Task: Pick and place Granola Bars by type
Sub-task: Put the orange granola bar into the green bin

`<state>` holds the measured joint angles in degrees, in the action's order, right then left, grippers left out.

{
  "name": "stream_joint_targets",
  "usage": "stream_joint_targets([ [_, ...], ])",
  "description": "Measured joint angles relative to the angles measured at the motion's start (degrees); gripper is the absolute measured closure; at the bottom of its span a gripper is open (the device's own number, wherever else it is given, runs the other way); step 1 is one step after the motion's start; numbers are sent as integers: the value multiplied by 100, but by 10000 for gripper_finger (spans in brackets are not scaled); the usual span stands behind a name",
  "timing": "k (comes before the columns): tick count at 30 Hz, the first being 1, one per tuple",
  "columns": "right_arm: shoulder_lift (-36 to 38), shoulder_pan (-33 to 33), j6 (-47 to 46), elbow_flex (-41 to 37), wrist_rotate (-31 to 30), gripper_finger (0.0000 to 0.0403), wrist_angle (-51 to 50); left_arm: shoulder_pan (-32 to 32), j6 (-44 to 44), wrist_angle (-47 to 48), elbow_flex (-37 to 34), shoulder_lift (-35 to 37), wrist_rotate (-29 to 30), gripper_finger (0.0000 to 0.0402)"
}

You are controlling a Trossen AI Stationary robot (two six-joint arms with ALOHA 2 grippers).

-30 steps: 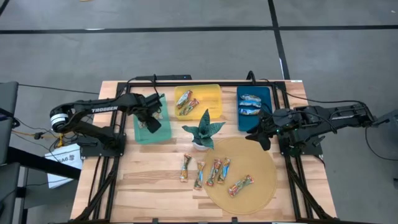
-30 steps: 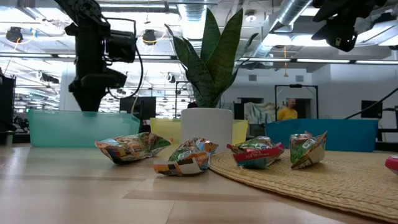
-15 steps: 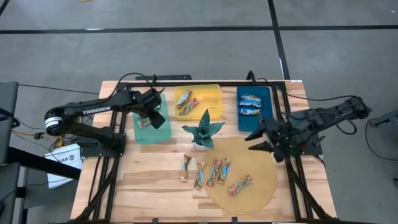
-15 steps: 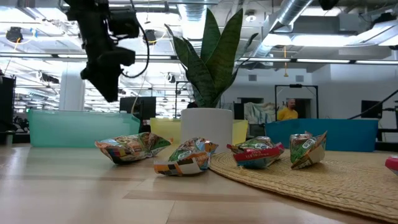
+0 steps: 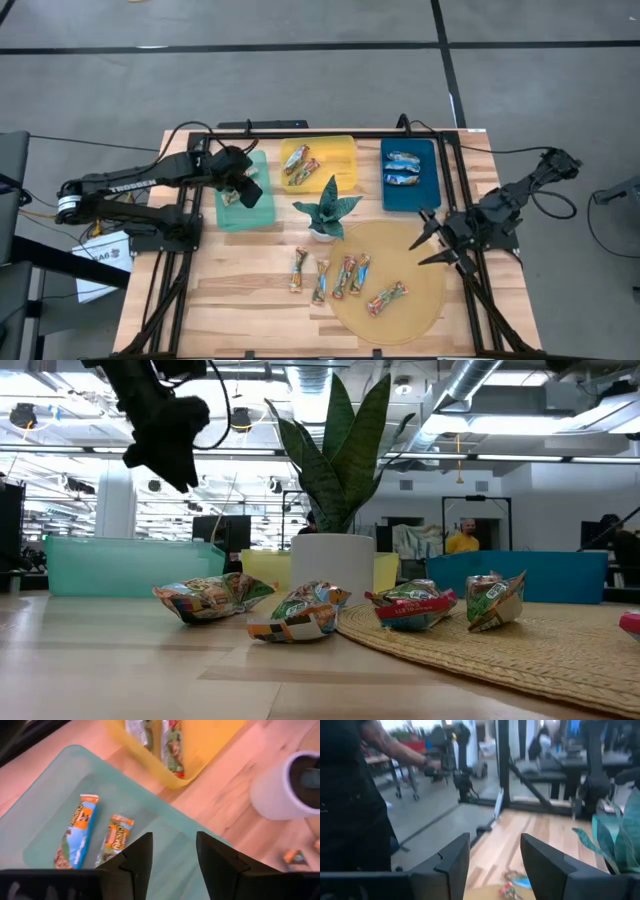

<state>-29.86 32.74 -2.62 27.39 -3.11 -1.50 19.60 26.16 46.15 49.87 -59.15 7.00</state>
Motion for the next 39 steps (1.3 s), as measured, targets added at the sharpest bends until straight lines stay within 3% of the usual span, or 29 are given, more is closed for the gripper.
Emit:
stream_joint_targets([
  [7,881,56,252,-1035,23,234,839,-313,389,-79,2,147,128,258],
  [14,1557,56,717,-1660,432,234,1232,-472,1107,-77,2,148,131,258],
  [21,2182,51,1063,-2075,455,234,1287,-574,1555,-352,2,148,130,258],
  [30,2854,49,866,-2645,454,234,1184,-756,1942,-1062,2,148,135,258],
  [39,2977,49,712,-2688,408,234,612,-1135,2382,-1104,2,148,136,258],
])
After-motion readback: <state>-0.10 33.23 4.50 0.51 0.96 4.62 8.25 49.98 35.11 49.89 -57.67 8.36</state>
